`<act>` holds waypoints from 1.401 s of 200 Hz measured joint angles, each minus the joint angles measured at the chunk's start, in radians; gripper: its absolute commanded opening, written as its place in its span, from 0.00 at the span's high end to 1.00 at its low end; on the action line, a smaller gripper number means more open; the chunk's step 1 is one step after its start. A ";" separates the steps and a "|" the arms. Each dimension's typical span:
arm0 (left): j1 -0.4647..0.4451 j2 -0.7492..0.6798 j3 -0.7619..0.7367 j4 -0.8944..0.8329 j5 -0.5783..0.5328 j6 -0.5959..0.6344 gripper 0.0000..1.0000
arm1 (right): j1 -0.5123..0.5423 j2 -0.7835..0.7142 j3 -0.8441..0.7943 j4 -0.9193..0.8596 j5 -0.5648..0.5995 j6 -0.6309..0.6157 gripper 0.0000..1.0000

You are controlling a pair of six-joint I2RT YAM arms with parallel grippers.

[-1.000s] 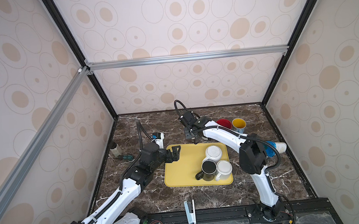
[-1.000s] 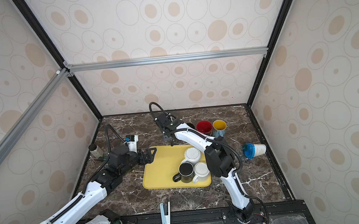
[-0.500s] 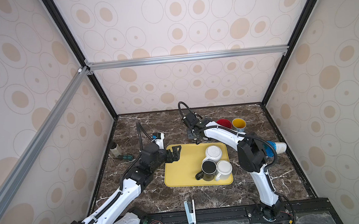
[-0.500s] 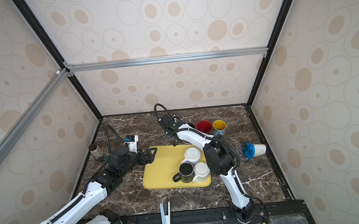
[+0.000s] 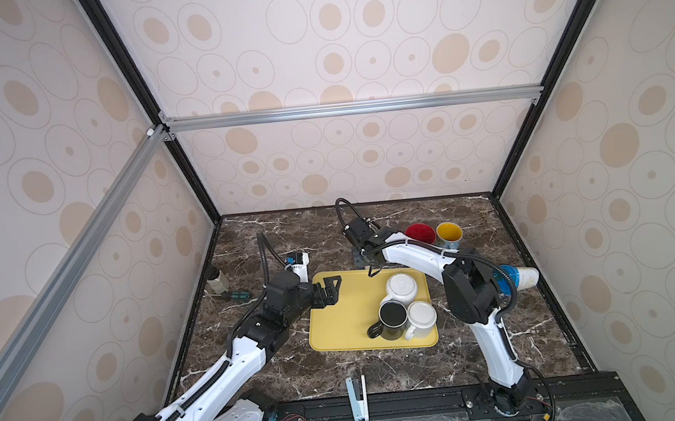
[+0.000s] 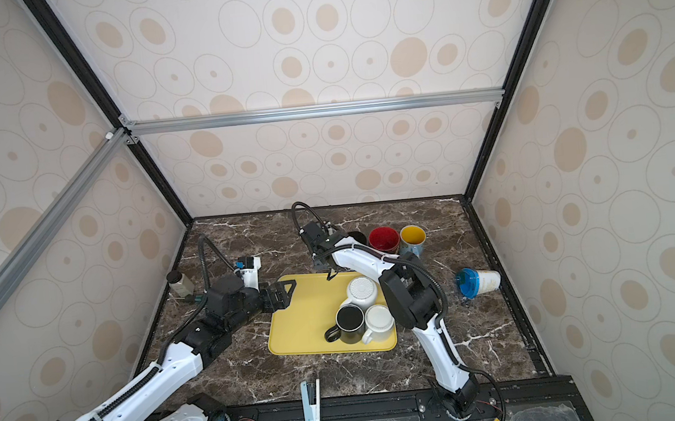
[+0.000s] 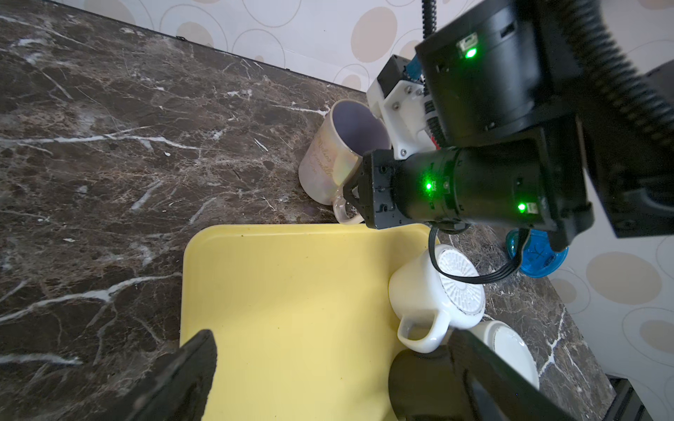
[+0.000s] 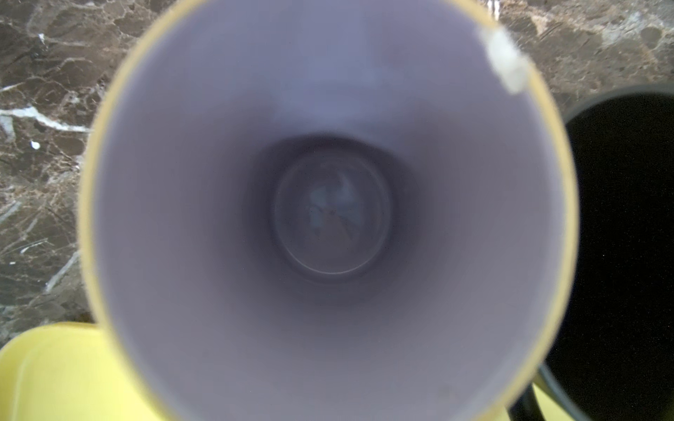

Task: Turn the mug right side up
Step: 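Lower the pink mug upright beside the black mug with the right gripper, then open the right gripper and move it back over the tray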

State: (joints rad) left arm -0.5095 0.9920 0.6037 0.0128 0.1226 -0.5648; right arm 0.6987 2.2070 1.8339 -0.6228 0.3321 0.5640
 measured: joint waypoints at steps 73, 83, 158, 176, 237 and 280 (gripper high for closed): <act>0.000 0.000 -0.017 0.002 0.003 -0.004 0.00 | 0.000 0.000 -0.005 0.005 -0.002 0.018 0.87; 0.000 0.000 -0.020 0.002 0.003 -0.004 0.00 | 0.000 0.000 -0.006 0.006 0.000 0.019 0.85; 0.000 -0.003 -0.043 0.017 0.003 -0.015 0.00 | 0.002 0.000 -0.015 0.033 0.022 0.034 0.67; 0.000 -0.010 -0.046 0.018 0.003 -0.015 0.00 | 0.002 0.000 -0.015 0.033 0.029 0.035 0.64; 0.000 -0.022 -0.057 0.024 0.003 -0.015 0.00 | 0.011 -0.023 -0.047 0.037 0.036 0.040 0.60; 0.000 -0.024 -0.063 0.026 0.005 -0.015 0.00 | 0.037 -0.139 -0.097 0.040 0.047 0.027 0.61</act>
State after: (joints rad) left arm -0.5095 0.9684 0.5411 0.0383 0.1272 -0.5797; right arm 0.7357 2.0678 1.7370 -0.5827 0.3794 0.5915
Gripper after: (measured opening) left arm 0.998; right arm 0.389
